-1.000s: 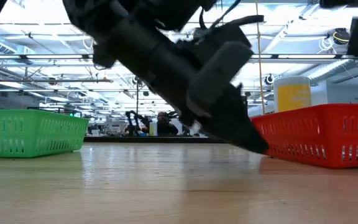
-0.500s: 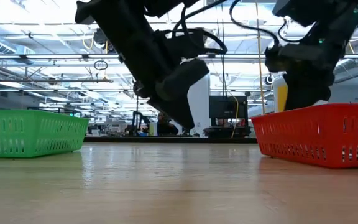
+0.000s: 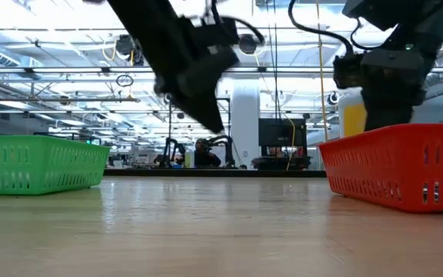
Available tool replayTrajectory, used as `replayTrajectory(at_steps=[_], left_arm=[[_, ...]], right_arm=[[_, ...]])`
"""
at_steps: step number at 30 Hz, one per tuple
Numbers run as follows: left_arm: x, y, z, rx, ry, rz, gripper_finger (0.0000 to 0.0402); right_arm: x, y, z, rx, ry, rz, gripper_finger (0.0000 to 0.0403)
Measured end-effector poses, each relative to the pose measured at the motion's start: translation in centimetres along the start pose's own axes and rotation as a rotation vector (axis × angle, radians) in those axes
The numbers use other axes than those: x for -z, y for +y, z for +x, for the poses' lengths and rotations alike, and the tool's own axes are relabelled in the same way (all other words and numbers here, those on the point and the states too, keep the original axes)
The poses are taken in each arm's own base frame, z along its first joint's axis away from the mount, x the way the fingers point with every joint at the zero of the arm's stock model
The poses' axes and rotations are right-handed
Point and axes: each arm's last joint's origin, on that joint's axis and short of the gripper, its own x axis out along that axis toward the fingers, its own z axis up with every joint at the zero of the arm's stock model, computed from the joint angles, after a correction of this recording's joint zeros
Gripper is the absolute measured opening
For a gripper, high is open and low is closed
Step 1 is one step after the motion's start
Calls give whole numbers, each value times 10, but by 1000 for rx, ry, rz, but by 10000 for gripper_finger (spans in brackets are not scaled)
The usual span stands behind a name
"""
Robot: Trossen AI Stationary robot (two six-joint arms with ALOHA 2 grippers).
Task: Pick & Place Travel size toiletries
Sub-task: Return to Home Position
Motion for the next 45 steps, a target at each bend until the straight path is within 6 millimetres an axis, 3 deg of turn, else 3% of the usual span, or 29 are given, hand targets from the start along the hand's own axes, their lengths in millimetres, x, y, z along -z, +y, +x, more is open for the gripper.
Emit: replayTrajectory(at_steps=[5,11,17,22,29,37,45], left_arm=[[-3,36,-36,-34,-60,10,2],[28,102,-55,127,-218,-66,2],[63,155,-63,314,-407,-108,7],[91,184,-76,350,-508,-114,5],[128,200,-94,444,-703,-132,4],[170,202,-96,520,-839,-121,9],[175,202,-110,583,-912,-63,11]], right_arm=[[-14,-5,7,-13,-147,-248,1],[-35,-30,16,-283,-361,-401,1],[-42,-63,-3,-340,-535,-501,1],[-26,-79,-25,-360,-667,-496,1],[15,-99,-32,-472,-790,-427,1],[38,-108,-38,-593,-947,-438,1],[48,-111,-49,-697,-977,-427,1]])
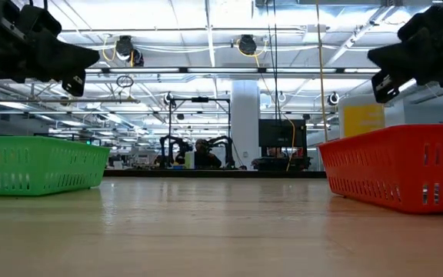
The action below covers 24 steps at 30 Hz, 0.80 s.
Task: Pick & Place Travel size toiletries
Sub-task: Return to Home Position
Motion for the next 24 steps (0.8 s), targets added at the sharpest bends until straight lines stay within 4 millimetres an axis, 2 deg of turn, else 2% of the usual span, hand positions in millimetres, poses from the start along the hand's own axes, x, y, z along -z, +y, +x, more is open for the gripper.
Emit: replayTrajectory(at_steps=[11,17,24], left_arm=[[1,0,0,-11,8,-75,8],[1,0,0,-12,5,-74,24],[1,0,0,-13,5,-75,26]], right_arm=[[3,-11,-1,398,-67,70,0],[4,-13,0,419,-46,60,3],[4,-13,0,419,-45,58,2]])
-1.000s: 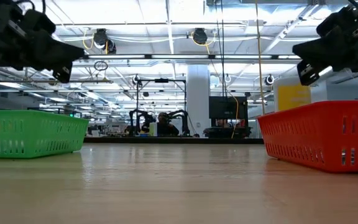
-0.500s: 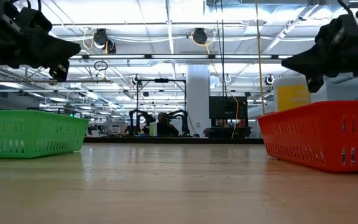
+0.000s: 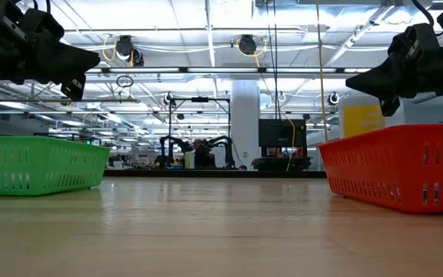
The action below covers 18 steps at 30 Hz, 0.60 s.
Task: Pick & Place Travel size toiletries
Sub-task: Return to Home Position
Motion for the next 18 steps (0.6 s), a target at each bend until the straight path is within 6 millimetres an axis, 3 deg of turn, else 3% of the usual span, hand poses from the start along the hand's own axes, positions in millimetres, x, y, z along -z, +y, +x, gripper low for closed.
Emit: replayTrajectory(at_steps=[9,18], left_arm=[[0,0,0,-2,-1,-1,26],[0,0,0,-7,-2,-1,26]], right_arm=[[5,19,-5,-249,25,-147,2],[10,25,-7,-320,58,-214,4]])
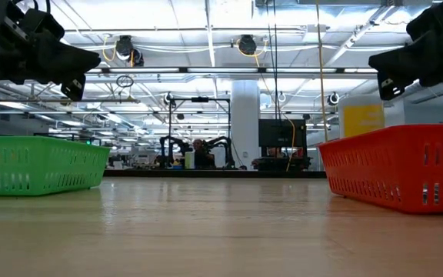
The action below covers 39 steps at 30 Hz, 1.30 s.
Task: Pick & Place Travel size toiletries
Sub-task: Return to Home Position
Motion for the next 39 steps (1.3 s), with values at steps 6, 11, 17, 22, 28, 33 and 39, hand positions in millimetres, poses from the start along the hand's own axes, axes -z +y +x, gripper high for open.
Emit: replayTrajectory(at_steps=[6,11,17,22,28,33,39], left_arm=[[0,0,0,-1,0,0,26],[0,0,0,-1,0,1,26],[0,0,0,-1,0,1,26],[0,0,0,-1,0,1,26],[0,0,0,2,4,0,26],[-1,-7,-6,58,-17,69,26],[6,-9,-14,-24,25,248,26]], right_arm=[[-5,0,1,-3,-45,-23,4],[-5,1,1,-4,-49,-23,4],[-5,1,1,-4,-52,-23,4],[-6,1,1,-4,-55,-23,4],[-6,1,1,-4,-56,-23,4],[-6,1,1,-5,-57,-23,4],[-6,1,1,-4,-58,-23,4]])
